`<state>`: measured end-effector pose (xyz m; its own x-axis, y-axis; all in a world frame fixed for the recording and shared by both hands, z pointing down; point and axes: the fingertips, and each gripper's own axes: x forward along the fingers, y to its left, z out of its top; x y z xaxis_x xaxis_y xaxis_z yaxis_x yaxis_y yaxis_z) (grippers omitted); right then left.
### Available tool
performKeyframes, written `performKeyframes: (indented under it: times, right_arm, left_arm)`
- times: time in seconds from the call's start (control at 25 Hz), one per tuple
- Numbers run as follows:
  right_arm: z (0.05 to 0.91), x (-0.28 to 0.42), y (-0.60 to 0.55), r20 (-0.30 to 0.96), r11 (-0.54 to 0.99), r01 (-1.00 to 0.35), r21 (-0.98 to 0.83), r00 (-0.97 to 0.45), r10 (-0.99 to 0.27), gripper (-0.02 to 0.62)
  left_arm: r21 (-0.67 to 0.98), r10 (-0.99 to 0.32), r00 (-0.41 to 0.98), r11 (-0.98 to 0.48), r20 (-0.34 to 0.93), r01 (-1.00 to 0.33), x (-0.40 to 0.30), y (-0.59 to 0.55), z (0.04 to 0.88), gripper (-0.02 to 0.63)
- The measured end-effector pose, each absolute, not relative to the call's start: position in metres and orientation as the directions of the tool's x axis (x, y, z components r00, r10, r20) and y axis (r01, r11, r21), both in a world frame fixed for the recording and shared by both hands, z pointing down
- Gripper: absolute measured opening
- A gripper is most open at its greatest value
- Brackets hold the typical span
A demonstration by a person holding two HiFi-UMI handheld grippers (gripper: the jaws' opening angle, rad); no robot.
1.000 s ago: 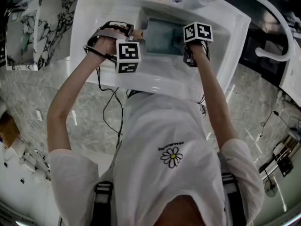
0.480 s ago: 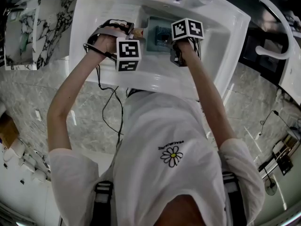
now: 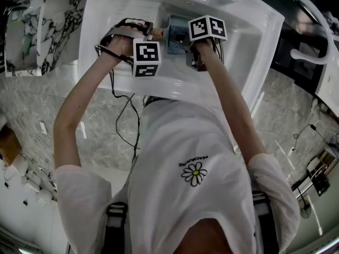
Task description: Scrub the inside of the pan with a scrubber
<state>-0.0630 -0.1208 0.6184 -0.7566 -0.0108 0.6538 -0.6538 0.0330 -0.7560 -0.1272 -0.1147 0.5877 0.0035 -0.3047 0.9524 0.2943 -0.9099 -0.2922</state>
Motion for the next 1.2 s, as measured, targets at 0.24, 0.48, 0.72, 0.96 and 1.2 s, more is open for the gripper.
performKeyframes:
  times: [0.24, 0.48, 0.72, 0.96, 1.2]
  right_arm:
    - [0.616, -0.062, -0.121, 0.663, 0.056, -0.663, -0.747, -0.748, -0.014, 0.057]
    - [0.611, -0.019, -0.13, 0.713, 0.087, -0.716, -0.693, -0.698, -0.058, 0.057]
    - [0.639, 0.052, -0.125, 0.828, 0.09, -0.827, -0.555, -0.559, -0.033, 0.057]
    - [0.674, 0.077, -0.1, 0.871, 0.035, -0.871, -0.491, -0.49, 0.038, 0.057]
    - [0.677, 0.076, -0.098, 0.864, -0.005, -0.864, -0.503, -0.503, 0.026, 0.057]
  left_arm:
    - [-0.296, -0.307, 0.006, -0.91, 0.952, 0.292, -0.128, -0.114, 0.588, 0.14]
    - [-0.293, -0.303, 0.012, -0.91, 0.953, 0.293, -0.129, -0.113, 0.588, 0.14]
    - [-0.291, -0.302, 0.009, -0.911, 0.953, 0.293, -0.131, -0.113, 0.589, 0.14]
    - [-0.291, -0.3, 0.015, -0.912, 0.954, 0.288, -0.13, -0.112, 0.589, 0.14]
    - [-0.293, -0.304, 0.008, -0.911, 0.953, 0.291, -0.13, -0.114, 0.588, 0.14]
